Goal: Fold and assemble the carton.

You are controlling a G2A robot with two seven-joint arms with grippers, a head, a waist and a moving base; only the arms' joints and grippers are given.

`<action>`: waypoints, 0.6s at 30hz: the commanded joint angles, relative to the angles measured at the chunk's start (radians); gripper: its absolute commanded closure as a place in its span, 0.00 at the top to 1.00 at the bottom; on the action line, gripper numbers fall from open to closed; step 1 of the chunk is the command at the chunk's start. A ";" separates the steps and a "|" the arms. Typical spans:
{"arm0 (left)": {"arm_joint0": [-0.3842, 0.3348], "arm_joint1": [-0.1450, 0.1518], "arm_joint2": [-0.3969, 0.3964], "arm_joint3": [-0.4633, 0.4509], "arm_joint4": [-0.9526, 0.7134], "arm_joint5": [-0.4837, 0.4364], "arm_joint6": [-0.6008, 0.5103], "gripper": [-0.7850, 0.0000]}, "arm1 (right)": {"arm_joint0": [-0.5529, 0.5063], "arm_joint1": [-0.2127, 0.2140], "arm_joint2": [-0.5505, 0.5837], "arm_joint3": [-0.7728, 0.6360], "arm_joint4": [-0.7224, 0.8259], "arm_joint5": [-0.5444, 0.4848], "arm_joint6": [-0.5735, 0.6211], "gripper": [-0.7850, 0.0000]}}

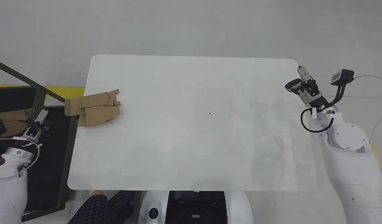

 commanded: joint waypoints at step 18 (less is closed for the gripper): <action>-0.248 -0.046 0.173 0.162 0.115 -0.021 0.047 1.00 | 0.000 0.000 0.000 0.000 0.000 0.000 0.000 1.00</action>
